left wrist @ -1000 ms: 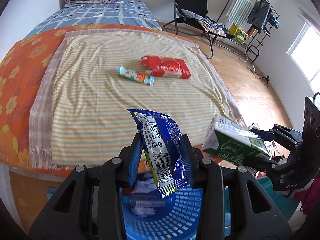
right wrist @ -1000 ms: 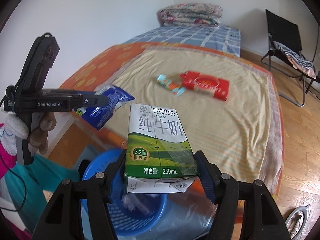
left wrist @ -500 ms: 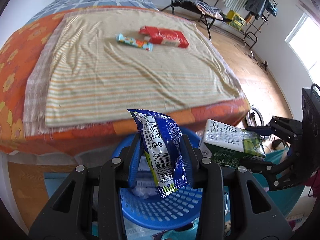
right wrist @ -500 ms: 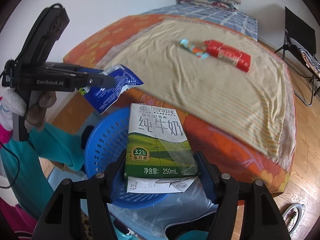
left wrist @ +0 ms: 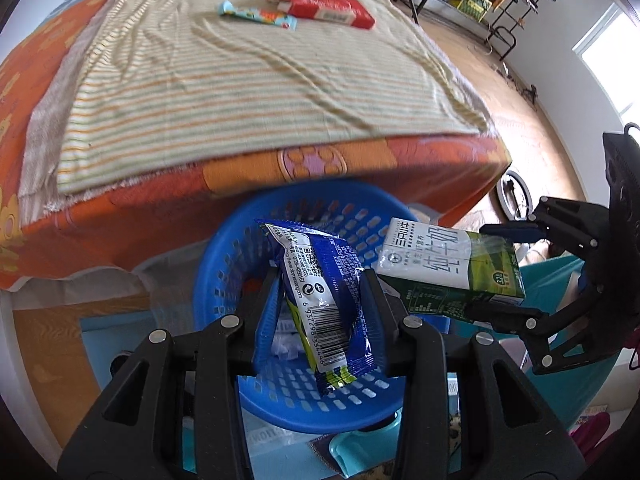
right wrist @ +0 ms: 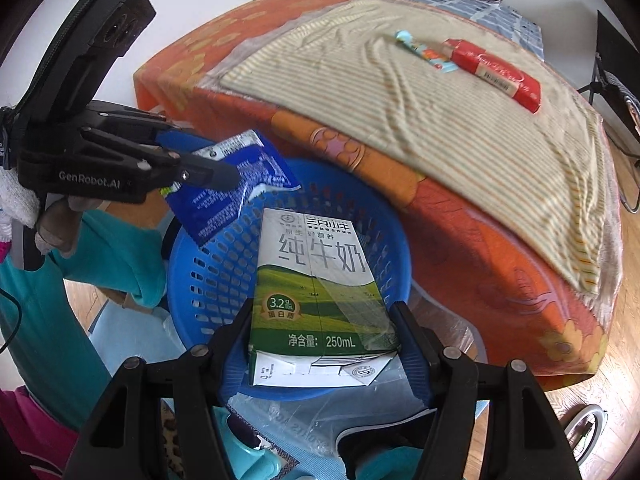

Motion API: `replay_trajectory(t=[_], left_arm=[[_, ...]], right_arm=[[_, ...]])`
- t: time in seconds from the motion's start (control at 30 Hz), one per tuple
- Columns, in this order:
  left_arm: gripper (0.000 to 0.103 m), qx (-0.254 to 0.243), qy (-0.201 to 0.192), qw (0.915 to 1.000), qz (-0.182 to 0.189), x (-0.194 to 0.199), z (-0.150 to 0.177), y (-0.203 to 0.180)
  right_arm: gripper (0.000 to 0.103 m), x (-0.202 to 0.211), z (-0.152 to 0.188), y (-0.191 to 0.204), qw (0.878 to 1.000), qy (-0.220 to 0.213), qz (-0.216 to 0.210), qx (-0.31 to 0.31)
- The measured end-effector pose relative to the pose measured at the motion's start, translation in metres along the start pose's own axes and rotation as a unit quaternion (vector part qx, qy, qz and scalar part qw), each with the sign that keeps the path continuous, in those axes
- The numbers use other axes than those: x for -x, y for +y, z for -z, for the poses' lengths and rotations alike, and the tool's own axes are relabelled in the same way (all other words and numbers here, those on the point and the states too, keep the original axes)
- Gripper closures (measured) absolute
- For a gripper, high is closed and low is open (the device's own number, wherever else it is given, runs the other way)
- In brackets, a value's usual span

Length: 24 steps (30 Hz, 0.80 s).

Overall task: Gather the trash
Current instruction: 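Open the left gripper to drop the packet while the right gripper drops the carton into the basket, then move the left gripper to the light-blue fruit tube while the right gripper moves to the red box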

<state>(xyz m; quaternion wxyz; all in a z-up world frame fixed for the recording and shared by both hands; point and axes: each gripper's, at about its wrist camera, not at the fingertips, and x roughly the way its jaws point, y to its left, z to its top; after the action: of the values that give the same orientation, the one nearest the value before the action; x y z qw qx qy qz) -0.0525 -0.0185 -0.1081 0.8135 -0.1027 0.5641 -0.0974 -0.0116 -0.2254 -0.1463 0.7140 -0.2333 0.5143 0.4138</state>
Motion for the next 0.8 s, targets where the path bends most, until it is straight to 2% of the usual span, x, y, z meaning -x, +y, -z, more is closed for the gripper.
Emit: replay_trajectory(t=[0.27, 0.4, 0.53, 0.57, 0.63, 0.8], left_arm=[[0.062, 0.01, 0.011, 0.9999, -0.002, -0.005, -0.003, 0.003], [0.062, 0.018, 0.008, 0.9998, -0.002, -0.005, -0.004, 0.006], [0.062, 0.023, 0.005, 0.9997, -0.004, -0.003, -0.005, 0.009], [0.061, 0.024, 0.004, 0.9997, -0.005, -0.003, -0.006, 0.009], [0.051, 0.025, 0.002, 0.9997, -0.005, -0.002, -0.006, 0.009], [0.049, 0.023, -0.007, 0.9997, -0.009, 0.0, -0.007, 0.007]], right_arm=[[0.035, -0.006, -0.002, -0.002, 1.0, -0.001, -0.002, -0.008], [0.024, -0.005, -0.003, -0.005, 1.0, -0.009, -0.002, -0.018], [0.02, -0.004, -0.005, -0.007, 1.0, -0.013, -0.001, -0.023], [0.02, -0.004, -0.005, -0.008, 1.0, -0.014, -0.002, -0.024], [0.02, -0.004, -0.005, -0.009, 1.0, -0.014, -0.002, -0.027], [0.019, -0.003, -0.006, -0.01, 0.999, -0.017, 0.0, -0.029]])
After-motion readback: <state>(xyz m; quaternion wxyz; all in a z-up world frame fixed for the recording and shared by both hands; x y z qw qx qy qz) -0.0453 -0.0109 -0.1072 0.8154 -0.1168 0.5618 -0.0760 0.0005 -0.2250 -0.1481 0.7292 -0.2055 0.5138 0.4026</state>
